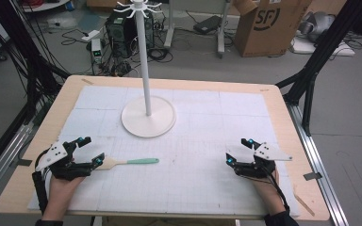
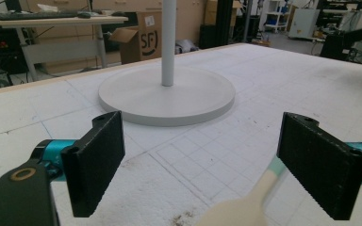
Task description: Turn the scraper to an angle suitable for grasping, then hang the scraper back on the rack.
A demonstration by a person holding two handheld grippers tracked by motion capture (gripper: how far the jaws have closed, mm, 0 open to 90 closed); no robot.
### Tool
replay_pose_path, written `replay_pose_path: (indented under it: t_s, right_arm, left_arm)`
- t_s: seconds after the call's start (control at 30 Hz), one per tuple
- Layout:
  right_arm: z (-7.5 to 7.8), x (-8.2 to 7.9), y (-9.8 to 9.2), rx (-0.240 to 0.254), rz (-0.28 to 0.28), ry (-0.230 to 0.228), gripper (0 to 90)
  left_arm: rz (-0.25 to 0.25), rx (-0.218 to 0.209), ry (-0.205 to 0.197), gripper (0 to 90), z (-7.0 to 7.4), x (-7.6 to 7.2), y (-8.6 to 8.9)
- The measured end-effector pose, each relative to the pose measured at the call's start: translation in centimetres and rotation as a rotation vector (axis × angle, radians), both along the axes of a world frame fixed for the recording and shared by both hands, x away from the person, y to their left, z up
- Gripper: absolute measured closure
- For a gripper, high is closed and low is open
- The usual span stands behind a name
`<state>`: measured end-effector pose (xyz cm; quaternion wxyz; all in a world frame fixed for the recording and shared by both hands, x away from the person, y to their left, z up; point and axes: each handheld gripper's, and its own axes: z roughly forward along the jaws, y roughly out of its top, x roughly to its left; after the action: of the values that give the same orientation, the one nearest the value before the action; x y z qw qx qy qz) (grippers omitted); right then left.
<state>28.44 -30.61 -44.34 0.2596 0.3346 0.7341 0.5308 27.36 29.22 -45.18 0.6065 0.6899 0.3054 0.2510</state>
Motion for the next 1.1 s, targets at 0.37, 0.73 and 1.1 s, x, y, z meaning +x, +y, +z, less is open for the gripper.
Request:
replay_pose_path:
  t_s: [0.37,0.73,1.1]
  right_arm:
    - [-0.4,0.2,-1.3,0.089,-0.057,0.030,16.3]
    - [-0.5,0.2,-1.0,0.060,-0.045,0.022,17.0]
    - [-0.5,0.2,-0.9,0.050,-0.036,0.020,17.0]
  left_arm:
    - [0.001,-0.015,0.007,16.2,0.0,0.1,0.1]
    - [-0.101,0.042,0.042,15.9,2.3,0.5,-0.9]
    - [-0.314,0.280,0.167,17.4,2.0,2.4,-4.9]
